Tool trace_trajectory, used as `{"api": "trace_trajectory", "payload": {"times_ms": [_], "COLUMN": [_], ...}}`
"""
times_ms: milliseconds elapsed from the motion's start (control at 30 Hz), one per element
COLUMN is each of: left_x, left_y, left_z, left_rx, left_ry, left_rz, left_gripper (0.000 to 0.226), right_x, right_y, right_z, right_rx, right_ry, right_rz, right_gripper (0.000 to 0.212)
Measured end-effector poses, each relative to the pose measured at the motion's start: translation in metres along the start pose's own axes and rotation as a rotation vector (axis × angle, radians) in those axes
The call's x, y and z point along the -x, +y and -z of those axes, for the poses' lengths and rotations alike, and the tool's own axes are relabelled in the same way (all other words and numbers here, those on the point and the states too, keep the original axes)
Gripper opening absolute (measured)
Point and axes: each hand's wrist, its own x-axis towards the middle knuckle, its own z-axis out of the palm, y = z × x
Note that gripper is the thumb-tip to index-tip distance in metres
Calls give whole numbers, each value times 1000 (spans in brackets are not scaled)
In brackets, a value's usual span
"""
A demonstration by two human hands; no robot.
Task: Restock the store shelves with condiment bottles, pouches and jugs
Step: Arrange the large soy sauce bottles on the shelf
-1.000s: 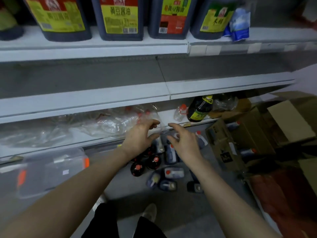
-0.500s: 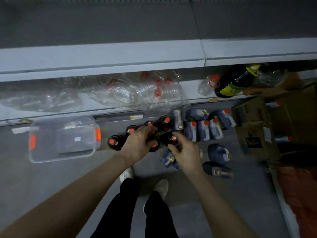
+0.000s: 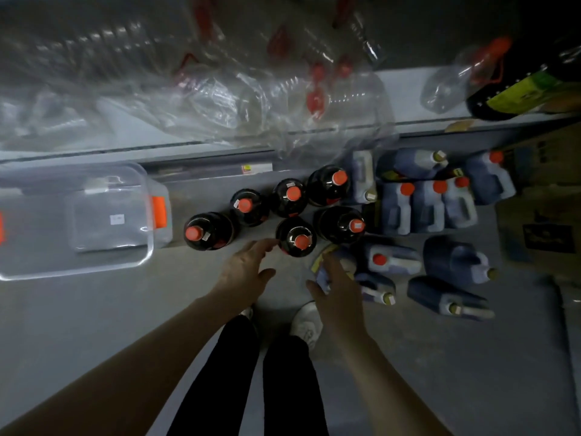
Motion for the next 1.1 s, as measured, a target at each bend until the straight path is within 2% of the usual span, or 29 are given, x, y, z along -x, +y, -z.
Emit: {"api": "trace_trajectory", "payload": {"times_ms": [233,367,467,633,733,833,933,1033,1100], "left_x": [-67,-103,-129,-159,-169,-176,-180,-181,-180], "left_y": [-64,-88,-105,-124,-135,-144,-152,-158,-159], "left_z": [-60,-85,-103,-123,-132,-136,-136,-136,-137], "left_rx": [14,-1,-19,-15,-9,-17,-20,-13,-16], "left_ry": [-35,-59,-70,-72,-66,-62,-59,-65,-76], "left_rz": [32,10,-12,-32,-46,-68,-80,-89,-90], "left_gripper": [62,67,72,82,85,86,88,88,90], "right_x": [-63,-92,-114,-135,-147,-160,-166,-167,-168], "right_y": [64,91,107,119,115,108,105,106,111], "right_z": [-72,-104,-128,-162,-180,-192,-199,-202,-199], "right_rx": [-144,-149,-229,-390,-538,-459,-388,-317,-317], "right_ry": [-19,16,38,148,327,525,646,675,627], "right_rz": [-177,-206,-230,-247,-173,-78,-54,-38,-47], "right_gripper": [80,90,90,95,98,97,93,87,85]}}
